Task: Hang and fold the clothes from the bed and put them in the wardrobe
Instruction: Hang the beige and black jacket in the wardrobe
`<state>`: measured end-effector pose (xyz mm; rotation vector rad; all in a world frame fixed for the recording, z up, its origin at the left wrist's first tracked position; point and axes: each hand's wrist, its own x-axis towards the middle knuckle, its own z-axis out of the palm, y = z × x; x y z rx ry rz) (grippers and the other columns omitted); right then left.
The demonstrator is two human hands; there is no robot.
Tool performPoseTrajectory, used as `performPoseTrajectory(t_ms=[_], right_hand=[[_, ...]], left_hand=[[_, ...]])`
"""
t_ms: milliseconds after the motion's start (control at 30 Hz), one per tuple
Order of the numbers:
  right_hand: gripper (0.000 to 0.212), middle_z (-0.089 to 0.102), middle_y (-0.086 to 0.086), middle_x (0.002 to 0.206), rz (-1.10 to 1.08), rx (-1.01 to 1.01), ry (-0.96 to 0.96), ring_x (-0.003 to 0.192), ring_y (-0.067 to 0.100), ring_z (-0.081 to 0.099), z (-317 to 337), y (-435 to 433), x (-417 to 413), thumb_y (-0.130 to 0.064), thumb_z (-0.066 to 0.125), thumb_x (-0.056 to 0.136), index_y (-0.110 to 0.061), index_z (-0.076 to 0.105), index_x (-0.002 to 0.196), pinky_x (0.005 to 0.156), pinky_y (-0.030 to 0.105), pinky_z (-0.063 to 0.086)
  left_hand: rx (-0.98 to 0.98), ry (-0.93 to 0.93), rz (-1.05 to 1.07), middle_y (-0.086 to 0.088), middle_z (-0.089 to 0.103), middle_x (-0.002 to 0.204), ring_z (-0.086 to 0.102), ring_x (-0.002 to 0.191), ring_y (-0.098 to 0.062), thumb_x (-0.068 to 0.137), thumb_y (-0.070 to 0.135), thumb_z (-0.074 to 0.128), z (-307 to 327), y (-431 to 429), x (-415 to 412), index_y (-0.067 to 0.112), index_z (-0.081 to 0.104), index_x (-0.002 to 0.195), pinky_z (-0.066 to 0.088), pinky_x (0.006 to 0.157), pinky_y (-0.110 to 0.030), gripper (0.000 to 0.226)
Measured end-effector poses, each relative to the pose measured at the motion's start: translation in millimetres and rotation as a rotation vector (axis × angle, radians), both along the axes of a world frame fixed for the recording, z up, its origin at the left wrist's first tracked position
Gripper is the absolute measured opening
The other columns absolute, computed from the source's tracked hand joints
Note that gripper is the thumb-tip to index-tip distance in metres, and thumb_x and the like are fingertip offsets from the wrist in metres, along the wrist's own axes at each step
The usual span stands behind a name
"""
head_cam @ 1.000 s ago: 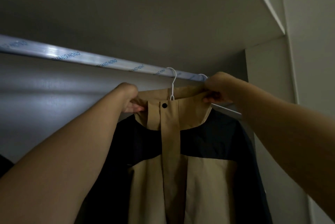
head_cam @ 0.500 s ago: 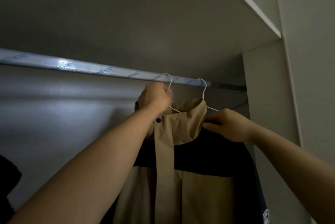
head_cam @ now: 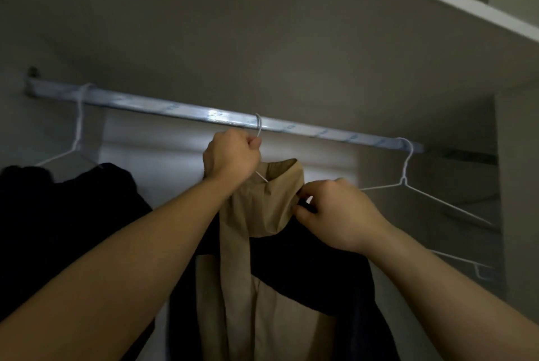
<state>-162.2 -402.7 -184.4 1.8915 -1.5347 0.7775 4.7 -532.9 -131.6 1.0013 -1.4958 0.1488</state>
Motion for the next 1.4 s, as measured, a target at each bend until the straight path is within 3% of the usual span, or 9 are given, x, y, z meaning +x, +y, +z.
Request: performPoseTrajectory(t_ms=[233,433,633,733,867,1033,1167,1300,1400], right_hand=[[0.026,0.064,-0.006,0.077,0.117,-0.043,0.119,0.072,0.020,0.062,-4,-21,31,-0.047,0.048,0.094,-0.028,0.065,0.095,0.053,0.029,0.040],[0.064,0.071,-0.013,0.078,0.085,-0.002,-0.084,0.080,0.014,0.066,-5,-19,-7,-0.083,0.023,0.086,-0.039,0.067,0.101,0.065,0.030,0.049],[0.029,0.061,0.018,0.123,-0.302,-0.248,-0.350,0.112,0.042,0.056,-2,-12,-145,-0.025,0.060,0.092,-0.014,0.065,0.119,0.093,0.044,0.049],[0.033,0.044,0.023,0.137,-0.451,-0.180,-0.470,0.113,0.048,0.053,-4,-9,-193,-0.014,0.053,0.093,-0.004,0.053,0.125,0.094,0.049,0.046],[0.025,0.042,0.026,0.144,-0.535,0.011,-0.431,0.118,0.045,0.055,-1,-15,-227,-0.014,0.045,0.099,0.000,0.055,0.118,0.096,0.046,0.045],[0.030,0.069,0.020,0.116,-0.539,0.159,-0.267,0.111,0.033,0.062,12,-22,-225,-0.012,0.045,0.101,-0.003,0.073,0.110,0.095,0.030,0.041],[0.031,0.072,0.013,0.115,-0.391,0.187,-0.309,0.107,0.030,0.065,21,-37,-193,-0.015,0.048,0.101,-0.011,0.074,0.116,0.082,0.027,0.045],[0.039,0.065,0.005,0.076,-0.195,0.119,-0.371,0.077,0.027,0.059,22,-39,-160,0.003,0.046,0.094,-0.020,0.064,0.069,0.070,0.027,0.038],[0.036,0.070,0.012,0.112,-0.141,0.052,-0.424,0.099,0.026,0.064,15,-27,-149,0.005,0.043,0.094,-0.003,0.074,0.111,0.076,0.019,0.036]], left_hand=[[0.038,-0.101,0.227,-0.006,0.071,0.086,0.066,0.086,-0.031,0.095,0.042,0.055,1,12,47,0.023,0.076,0.095,0.056,0.078,-0.039,0.029],[-0.046,-0.461,0.568,-0.002,0.052,0.074,0.063,0.080,-0.029,0.091,0.026,0.062,23,67,6,0.018,0.067,0.095,0.037,0.065,-0.032,0.010],[-0.047,-0.719,0.241,-0.006,0.066,0.122,0.066,0.110,-0.029,0.083,0.020,0.061,34,106,-136,0.013,0.066,0.120,0.042,0.073,-0.033,0.038],[0.152,-0.630,-0.056,-0.004,0.075,0.108,0.073,0.098,-0.024,0.086,0.017,0.057,34,97,-186,0.009,0.068,0.116,0.053,0.077,-0.032,0.033],[0.547,-0.528,-0.459,-0.005,0.061,0.047,0.060,0.034,-0.014,0.092,0.008,0.048,-1,59,-232,-0.002,0.066,0.089,0.042,0.035,-0.018,0.021],[0.726,-0.180,-0.744,-0.014,0.059,0.070,0.061,0.036,-0.018,0.093,0.003,0.035,-39,26,-253,-0.006,0.055,0.120,0.039,0.034,-0.018,0.035],[0.714,0.016,-0.821,-0.014,0.057,0.077,0.066,0.043,-0.022,0.096,0.007,0.034,-36,22,-248,0.009,0.047,0.110,0.045,0.037,-0.021,0.019],[0.683,0.203,-0.861,-0.006,0.061,0.080,0.066,0.042,-0.022,0.103,0.023,0.038,-33,18,-243,0.011,0.057,0.106,0.045,0.037,-0.022,0.023],[0.560,0.317,-0.776,-0.006,0.067,0.075,0.065,0.042,-0.019,0.105,0.039,0.035,-33,12,-243,0.011,0.062,0.088,0.042,0.038,-0.021,0.042]])
